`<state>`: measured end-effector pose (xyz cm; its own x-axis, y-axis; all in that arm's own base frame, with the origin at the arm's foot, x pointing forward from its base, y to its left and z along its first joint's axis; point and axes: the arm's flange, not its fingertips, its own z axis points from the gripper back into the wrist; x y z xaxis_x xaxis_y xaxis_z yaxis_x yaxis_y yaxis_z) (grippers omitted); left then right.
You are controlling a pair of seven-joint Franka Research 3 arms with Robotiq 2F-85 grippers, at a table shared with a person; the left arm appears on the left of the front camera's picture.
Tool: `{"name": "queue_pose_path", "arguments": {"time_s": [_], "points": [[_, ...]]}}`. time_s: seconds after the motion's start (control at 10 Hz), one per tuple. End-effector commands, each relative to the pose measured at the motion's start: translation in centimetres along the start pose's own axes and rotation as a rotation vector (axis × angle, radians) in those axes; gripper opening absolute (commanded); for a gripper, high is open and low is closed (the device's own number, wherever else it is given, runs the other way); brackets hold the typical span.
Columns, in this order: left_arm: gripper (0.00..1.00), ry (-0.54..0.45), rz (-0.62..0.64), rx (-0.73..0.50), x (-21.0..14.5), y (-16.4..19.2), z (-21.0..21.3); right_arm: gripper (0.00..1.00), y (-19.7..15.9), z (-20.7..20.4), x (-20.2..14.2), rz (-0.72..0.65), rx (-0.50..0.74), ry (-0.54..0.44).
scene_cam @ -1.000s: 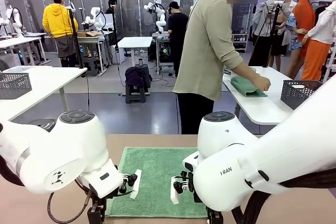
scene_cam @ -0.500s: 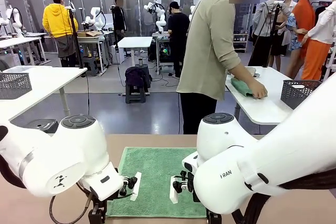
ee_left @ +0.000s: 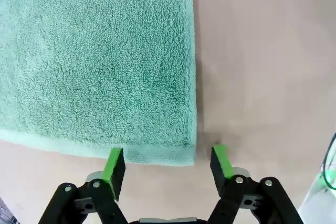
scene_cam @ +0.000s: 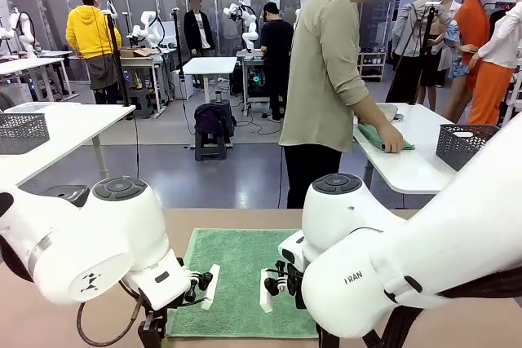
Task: Fold the towels and place them in the basket.
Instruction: When a person lays out a Towel with hook on the table, fold it in half twice.
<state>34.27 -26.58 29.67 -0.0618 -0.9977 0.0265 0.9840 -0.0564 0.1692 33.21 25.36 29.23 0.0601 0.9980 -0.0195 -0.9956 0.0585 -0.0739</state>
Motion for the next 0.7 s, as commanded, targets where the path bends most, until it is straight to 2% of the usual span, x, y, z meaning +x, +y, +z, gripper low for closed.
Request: {"name": "queue_pose_path", "arguments": {"time_s": [0.0, 0.1, 0.2, 0.3, 0.6], "points": [[0.83, -0.005, 0.001, 0.021, -0.76, -1.17, -0.3, 0.95, 1.0, -0.75, -0.54, -0.013, -0.038, 0.02], [0.81, -0.001, 0.001, 0.021, -0.9, -1.16, -0.3, 0.95, 0.97, -0.82, -0.61, -0.014, -0.031, 0.021], [0.66, 0.005, 0.0, 0.025, -1.05, -1.19, -0.3, 0.91, 0.95, -0.83, -0.68, -0.017, -0.028, 0.021], [0.62, 0.004, 0.0, 0.03, -1.12, -1.21, -0.26, 0.75, 0.96, -0.88, -0.73, -0.021, -0.031, 0.024], [0.62, 0.007, 0.009, 0.036, -1.56, -1.33, -0.17, 0.75, 0.94, -0.97, -0.95, -0.044, -0.017, 0.026]]}}
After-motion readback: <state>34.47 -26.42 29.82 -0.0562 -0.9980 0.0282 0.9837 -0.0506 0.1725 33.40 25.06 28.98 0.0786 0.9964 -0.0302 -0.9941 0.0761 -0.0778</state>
